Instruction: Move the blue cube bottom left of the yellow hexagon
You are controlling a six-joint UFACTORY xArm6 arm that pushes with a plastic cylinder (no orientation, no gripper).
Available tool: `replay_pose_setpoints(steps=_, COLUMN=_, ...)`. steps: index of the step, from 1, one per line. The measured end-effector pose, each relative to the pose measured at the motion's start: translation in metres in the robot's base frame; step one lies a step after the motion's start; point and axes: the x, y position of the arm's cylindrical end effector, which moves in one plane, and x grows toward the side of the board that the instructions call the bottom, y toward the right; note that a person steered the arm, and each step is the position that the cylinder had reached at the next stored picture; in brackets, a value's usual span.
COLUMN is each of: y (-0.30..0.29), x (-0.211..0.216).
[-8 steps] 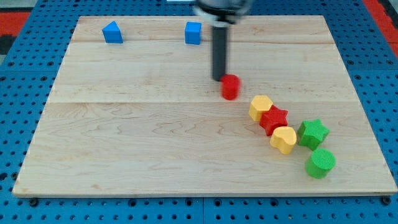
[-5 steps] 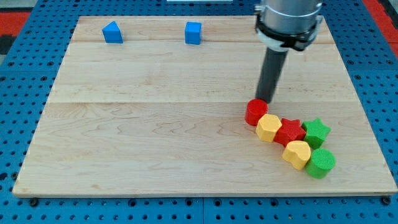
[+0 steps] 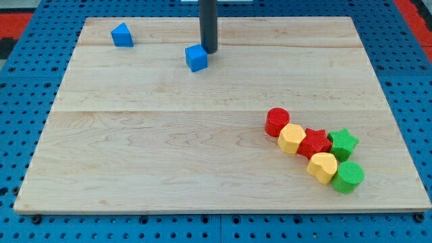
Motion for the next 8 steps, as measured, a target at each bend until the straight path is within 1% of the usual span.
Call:
replay_pose_setpoints(steps=1, y=-0.063, x=-0.026)
replay_pose_setpoints(steps=2, y=-0.073, x=0.02)
replay_pose_setpoints(steps=3, y=-0.039, x=0.087)
replay_pose_setpoints(steps=4, y=0.051, x=0.119)
replay_pose_setpoints(steps=5, y=0.081, x=0.151)
replay_pose_setpoints(steps=6, y=0.014, x=0.122)
replay_pose_setpoints(steps=7, y=-0.018, x=0.104)
replay_pose_setpoints(steps=8, y=-0.027, x=0.152)
